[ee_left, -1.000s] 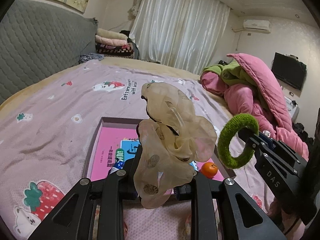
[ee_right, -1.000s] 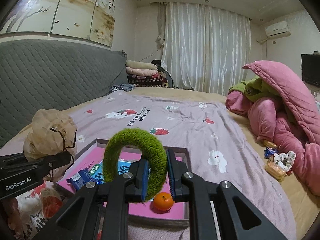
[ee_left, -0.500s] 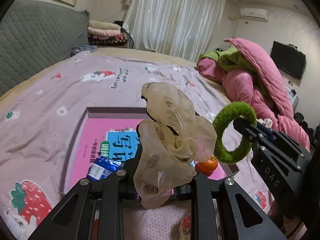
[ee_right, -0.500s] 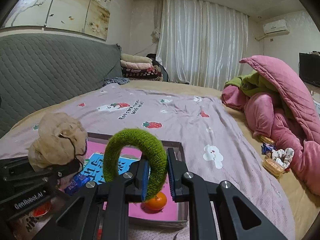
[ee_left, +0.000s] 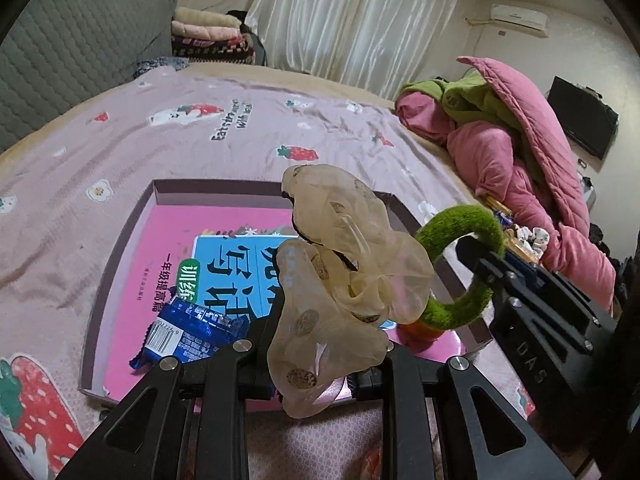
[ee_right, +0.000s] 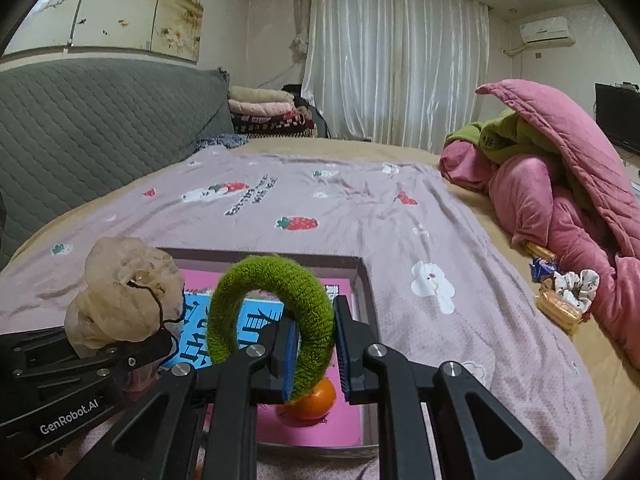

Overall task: Organize objects
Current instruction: 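Carry the mesh bag over the tray with the left gripper while the right gripper brings the ring beside it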

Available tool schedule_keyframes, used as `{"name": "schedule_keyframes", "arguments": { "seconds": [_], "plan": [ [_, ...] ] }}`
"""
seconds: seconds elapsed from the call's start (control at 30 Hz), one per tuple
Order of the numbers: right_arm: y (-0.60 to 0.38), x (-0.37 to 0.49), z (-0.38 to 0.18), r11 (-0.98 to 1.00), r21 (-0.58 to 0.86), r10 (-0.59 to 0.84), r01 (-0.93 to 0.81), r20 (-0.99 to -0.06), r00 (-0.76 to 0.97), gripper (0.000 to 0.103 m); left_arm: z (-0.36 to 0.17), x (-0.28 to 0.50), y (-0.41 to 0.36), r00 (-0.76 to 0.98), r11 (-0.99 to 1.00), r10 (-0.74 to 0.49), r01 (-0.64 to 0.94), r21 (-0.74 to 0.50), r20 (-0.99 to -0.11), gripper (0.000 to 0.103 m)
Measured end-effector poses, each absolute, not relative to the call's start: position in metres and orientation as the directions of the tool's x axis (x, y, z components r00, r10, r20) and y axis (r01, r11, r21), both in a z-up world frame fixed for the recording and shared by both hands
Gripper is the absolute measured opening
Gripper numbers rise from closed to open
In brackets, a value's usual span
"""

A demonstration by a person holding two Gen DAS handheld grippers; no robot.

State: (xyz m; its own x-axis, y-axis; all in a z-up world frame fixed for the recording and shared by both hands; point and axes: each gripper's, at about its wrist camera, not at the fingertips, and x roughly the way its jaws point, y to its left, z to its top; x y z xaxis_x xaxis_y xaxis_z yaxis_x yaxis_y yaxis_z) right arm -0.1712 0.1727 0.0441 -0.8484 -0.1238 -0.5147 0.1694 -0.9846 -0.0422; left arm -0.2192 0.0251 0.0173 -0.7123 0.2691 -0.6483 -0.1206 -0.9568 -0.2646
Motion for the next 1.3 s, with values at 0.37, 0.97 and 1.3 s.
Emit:
{"name": "schedule_keyframes", "arguments": {
  "seconds": [0.37, 0.97, 1.3],
  "plan": [
    [0.159, -0.184, 0.026, -0.982, -0.098, -0.076, 0.158, -0.566, -0.821, 0.017, 0.003, -0.230, 0.029, -0.667, -0.954, 0.282, -0.120, -0.274, -0.690, 0.024],
    [0.151, -0.190, 0.009, -0.973, -0.180, -0.010, 0.147, -0.598, -0.802, 0.017, -0.012, -0.238, 0.041, -0.601, -0.957, 0.285, -0.141, -0.252, -0.747, 0.024],
    [0.154, -0.190, 0.009, -0.972, -0.187, 0.000, 0.141, -0.603, -0.798, 0.021, -0.014, -0.239, 0.042, -0.590, -0.959, 0.280, -0.143, -0.243, -0.758, 0.024]
  ]
}}
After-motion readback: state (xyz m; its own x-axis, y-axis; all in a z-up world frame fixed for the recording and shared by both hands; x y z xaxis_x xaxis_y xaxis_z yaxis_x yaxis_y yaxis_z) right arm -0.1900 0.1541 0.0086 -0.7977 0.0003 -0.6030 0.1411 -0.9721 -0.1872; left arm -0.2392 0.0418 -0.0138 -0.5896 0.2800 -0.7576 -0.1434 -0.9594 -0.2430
